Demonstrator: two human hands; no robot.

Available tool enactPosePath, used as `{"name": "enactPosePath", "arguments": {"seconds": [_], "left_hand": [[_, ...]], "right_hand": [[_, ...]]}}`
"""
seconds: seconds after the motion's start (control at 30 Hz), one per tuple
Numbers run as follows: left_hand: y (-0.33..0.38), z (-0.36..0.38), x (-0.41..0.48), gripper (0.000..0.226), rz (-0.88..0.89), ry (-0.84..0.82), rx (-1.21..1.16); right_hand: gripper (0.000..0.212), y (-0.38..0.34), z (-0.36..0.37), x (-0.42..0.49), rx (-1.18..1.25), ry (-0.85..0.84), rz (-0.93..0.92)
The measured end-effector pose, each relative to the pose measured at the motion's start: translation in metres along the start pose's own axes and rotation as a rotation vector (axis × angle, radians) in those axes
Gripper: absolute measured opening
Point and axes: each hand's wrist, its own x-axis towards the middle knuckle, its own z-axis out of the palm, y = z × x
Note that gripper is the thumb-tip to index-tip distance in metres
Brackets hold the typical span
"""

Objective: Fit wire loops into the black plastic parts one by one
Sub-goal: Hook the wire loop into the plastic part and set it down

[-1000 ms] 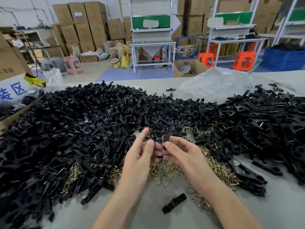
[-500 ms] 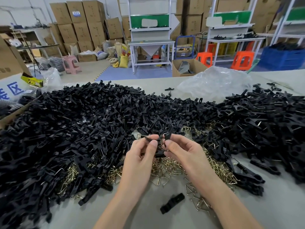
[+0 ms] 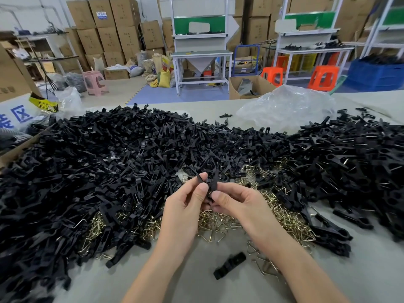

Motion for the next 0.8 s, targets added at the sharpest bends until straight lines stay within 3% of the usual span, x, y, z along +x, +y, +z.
{"name": "enactPosePath", "arguments": {"seconds": [0.23,0.37,0.63,0.7,0.77,0.8], "left_hand": [[-0.002,0.0,0.0,0.021,-0.01,0.015,-0.036],[-0.004,0.001,0.0,0.006,-0.019,0.07,-0.05],[-0.002,0.007,-0.004,0.017,-0.061,-0.011,-0.084],[-0.004,0.003,-0.005,0.017,0.042,-0.012,0.157],[-0.008,-0.004,-0.007,0.016,0.227,-0.063,0.623],[-0.01,-0.006,-0.008,0.026,0.304,-0.139,0.865]], "right_hand": [[0.024,0.002,-0.002,0.001,-0.002,-0.022,-0.011],[0.023,0.004,-0.004,0.001,-0.067,-0.005,-0.056],[0.018,0.002,-0.009,-0.001,-0.181,0.036,-0.151],[0.022,0.001,-0.01,0.0,-0.21,0.109,-0.171],[0.028,0.002,-0.012,0.002,-0.251,0.209,-0.175],[0.031,0.002,-0.015,0.002,-0.268,0.249,-0.177]]}}
